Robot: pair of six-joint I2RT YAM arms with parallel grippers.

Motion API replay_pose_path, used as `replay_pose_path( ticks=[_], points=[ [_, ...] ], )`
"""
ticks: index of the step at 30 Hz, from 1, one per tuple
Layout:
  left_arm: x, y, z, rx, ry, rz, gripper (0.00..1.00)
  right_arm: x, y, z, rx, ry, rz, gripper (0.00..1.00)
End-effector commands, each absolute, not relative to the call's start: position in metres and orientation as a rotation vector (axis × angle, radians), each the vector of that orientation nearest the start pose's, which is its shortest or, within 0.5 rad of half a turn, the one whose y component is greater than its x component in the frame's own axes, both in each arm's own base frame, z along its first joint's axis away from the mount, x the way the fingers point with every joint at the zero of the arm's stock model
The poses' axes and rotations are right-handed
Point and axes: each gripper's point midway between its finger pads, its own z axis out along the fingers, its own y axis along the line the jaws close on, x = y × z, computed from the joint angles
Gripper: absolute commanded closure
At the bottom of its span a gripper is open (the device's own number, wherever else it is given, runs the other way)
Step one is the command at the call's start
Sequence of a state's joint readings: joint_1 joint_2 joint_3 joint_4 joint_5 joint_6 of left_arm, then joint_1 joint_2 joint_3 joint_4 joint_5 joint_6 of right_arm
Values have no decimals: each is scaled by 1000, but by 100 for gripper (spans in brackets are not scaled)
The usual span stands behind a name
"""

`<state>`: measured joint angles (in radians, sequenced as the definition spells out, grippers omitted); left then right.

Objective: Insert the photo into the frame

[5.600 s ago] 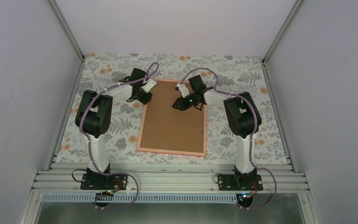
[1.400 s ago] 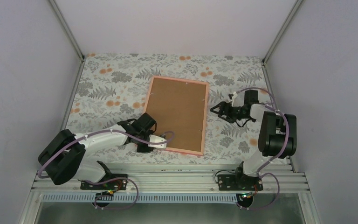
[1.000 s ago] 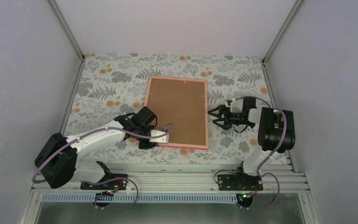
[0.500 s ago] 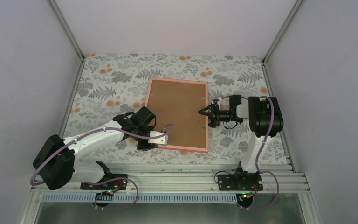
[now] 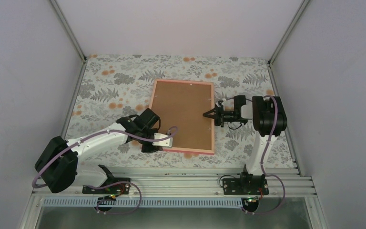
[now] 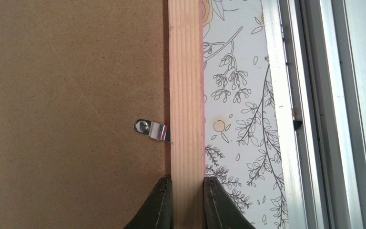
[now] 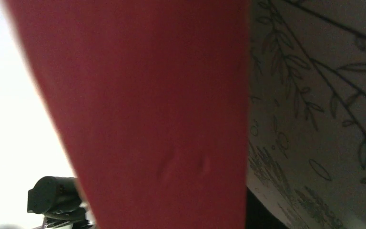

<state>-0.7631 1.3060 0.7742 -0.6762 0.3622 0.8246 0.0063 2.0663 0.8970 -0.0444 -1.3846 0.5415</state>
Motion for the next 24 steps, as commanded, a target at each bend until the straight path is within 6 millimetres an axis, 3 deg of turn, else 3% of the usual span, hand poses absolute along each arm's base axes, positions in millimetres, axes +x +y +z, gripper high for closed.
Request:
replay_pose_path(
  ticks=[1,6,11,14,15,21,24],
  points=[
    [175,-250,101,-2663,-2396,612,92,340,173,75,220,2413,2040,77],
    [197,-245,126,-2604,-2582,541,78,348,170,113,84,2365,1922,96],
    [227,-238,168,-2500,-2786,595,45,361,165,160,-74,2288,1748,96],
    [243,-235,195,-2452,-2886,625,30,366,160,185,-141,2248,1658,96],
    [248,-234,204,-2432,-2926,630,27,366,158,201,-200,2216,1609,96],
    [276,-219,246,-2239,-3185,648,3,378,146,250,-384,2122,1368,96],
    [295,-200,266,-2082,-3349,627,0,389,137,281,-498,2068,1153,96]
  ],
)
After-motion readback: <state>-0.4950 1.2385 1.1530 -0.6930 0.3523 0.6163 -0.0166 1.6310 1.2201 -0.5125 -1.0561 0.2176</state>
